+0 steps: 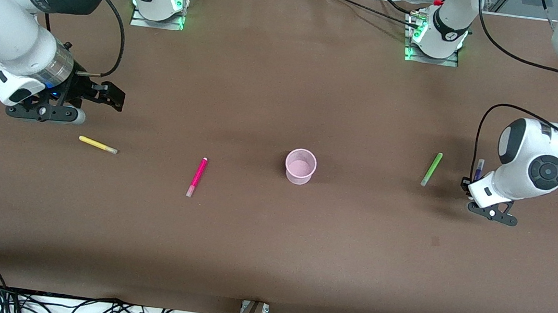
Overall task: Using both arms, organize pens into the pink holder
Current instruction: 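Lift the blue pen off the table with the left gripper, then carry the blue pen over the pink cup with the left gripper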
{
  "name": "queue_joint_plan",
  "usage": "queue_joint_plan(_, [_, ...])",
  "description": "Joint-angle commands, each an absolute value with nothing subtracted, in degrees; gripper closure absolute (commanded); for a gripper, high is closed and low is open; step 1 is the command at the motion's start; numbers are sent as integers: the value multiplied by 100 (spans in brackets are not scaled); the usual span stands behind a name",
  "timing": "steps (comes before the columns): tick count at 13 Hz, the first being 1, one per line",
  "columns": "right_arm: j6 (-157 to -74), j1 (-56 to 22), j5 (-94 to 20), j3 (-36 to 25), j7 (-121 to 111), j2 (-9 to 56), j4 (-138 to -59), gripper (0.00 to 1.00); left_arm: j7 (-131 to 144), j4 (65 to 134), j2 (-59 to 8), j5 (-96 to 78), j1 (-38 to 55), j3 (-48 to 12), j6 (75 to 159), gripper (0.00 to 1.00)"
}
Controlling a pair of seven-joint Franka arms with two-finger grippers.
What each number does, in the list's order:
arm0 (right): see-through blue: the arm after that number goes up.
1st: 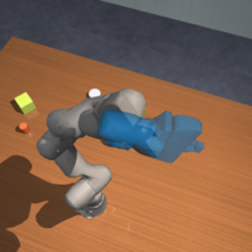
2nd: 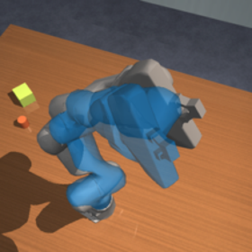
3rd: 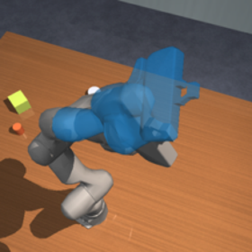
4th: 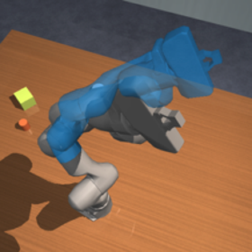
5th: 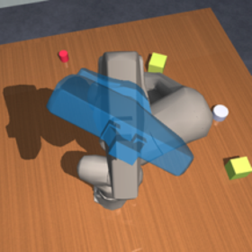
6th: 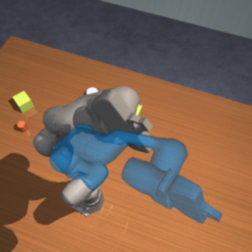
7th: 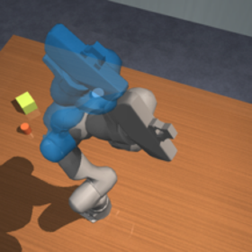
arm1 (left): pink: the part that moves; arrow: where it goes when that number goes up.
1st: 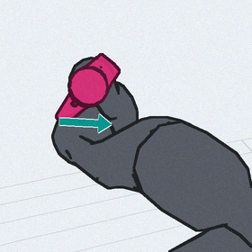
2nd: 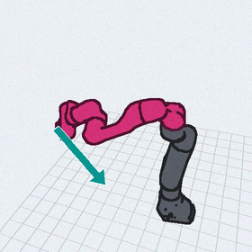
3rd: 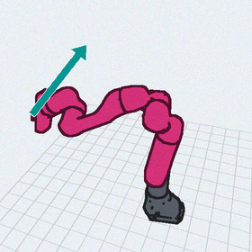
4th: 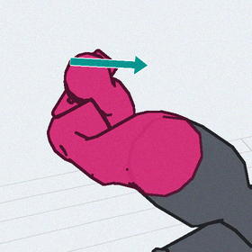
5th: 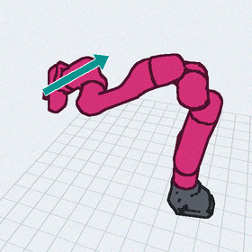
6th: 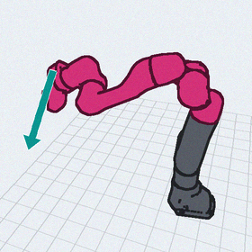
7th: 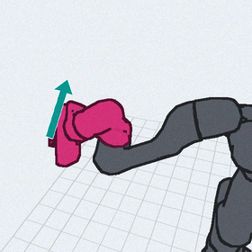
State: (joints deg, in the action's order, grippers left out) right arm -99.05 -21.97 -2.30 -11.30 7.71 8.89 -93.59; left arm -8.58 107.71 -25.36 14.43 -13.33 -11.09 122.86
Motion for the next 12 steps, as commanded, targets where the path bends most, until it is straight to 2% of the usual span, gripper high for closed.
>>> queue_joint_plan(1, [-9853, -2215, -158, -1143, 650, 1185, -9237, 0, -984, 9785, -2514, 1143, -1336, -1431, 10920, 100])
queue_joint_plan(4, [-9844, -2215, -193, -1143, 642, 1204, -9237, 0, -932, 9230, -2514, 330, -1319, -1827, 10215, 100])
queue_joint_plan(7, [-9835, -2206, -211, -1143, 642, 1213, -9237, 0, -923, 9009, -2522, -351, -1283, -2476, 10098, 100])
queue_joint_plan(9, [-9835, -2206, -220, -1143, 633, 1213, -9237, 0, -993, 8852, -2680, -578, -1266, -2942, 10282, 100])
queue_joint_plan(12, [-9835, -2206, -229, -1143, 668, 1318, -9237, 0, -1028, 8833, -2952, -1027, -1231, -3522, 11308, 100])
